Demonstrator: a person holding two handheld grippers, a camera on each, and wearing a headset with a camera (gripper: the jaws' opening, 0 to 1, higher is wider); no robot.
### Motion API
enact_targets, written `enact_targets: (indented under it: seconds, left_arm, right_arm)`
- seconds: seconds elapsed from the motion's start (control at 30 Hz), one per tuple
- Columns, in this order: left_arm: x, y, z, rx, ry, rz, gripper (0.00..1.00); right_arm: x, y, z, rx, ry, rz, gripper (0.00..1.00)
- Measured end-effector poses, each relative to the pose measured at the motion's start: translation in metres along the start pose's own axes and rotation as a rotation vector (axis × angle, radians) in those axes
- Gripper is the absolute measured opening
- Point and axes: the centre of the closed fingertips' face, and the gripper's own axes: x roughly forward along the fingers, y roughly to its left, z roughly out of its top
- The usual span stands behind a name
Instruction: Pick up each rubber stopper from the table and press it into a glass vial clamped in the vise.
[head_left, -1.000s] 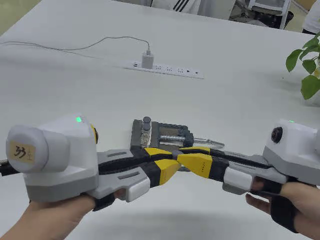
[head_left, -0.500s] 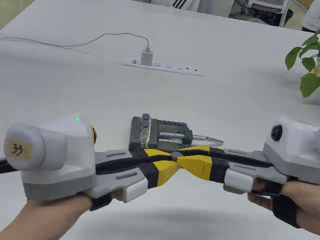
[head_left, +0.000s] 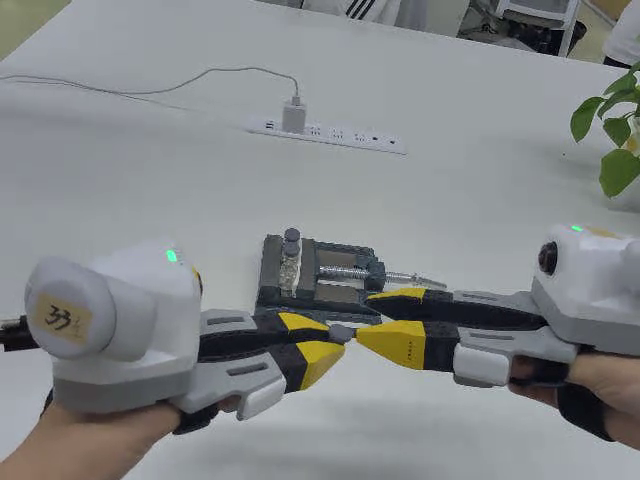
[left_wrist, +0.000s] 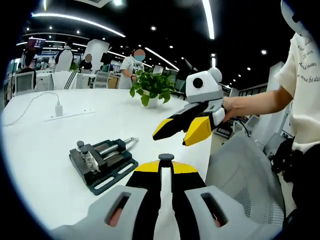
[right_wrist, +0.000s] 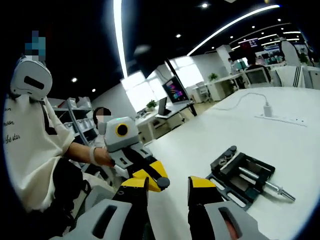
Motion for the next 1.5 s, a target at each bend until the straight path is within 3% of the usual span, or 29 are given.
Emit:
enact_targets:
  seconds: [0.2,0.3,0.47,0.67,0.97,1.4,1.43,1.47,1.5]
  left_arm:
    - [0.005,-0.004,-0.015,0.104,0.094,-0.021,0.03]
    - [0.007,-0.005,-0.019,0.140,0.125,-0.030,0.03]
    - [0.009,-0.007,-0.026,0.214,0.179,-0.049,0.03]
    - [0.011,-0.008,-0.031,0.270,0.219,-0.060,0.03]
    - [0.011,-0.006,-0.032,0.285,0.233,-0.061,0.03]
    - [0.011,-0.006,-0.034,0.293,0.236,-0.057,0.03]
    - [0.011,-0.007,-0.034,0.285,0.230,-0.058,0.03]
    - [0.012,-0.009,-0.031,0.239,0.204,-0.065,0.03]
    - [0.011,-0.006,-0.031,0.243,0.205,-0.058,0.03]
  right_arm:
    - [0.000,-0.002,-0.013,-0.124,0.177,0.001,0.23]
    - [0.001,0.000,-0.021,-0.186,0.264,0.020,0.22]
    - [0.003,-0.003,-0.028,-0.286,0.367,0.046,0.21]
    - [0.004,-0.007,-0.042,-0.385,0.510,0.078,0.19]
    - [0.011,-0.003,-0.047,-0.445,0.572,0.116,0.14]
    - [0.016,0.001,-0.053,-0.473,0.616,0.145,0.12]
    - [0.016,0.001,-0.054,-0.473,0.618,0.146,0.12]
    - [0.016,0.001,-0.055,-0.474,0.623,0.149,0.12]
    - [0.017,0.002,-0.055,-0.477,0.625,0.149,0.12]
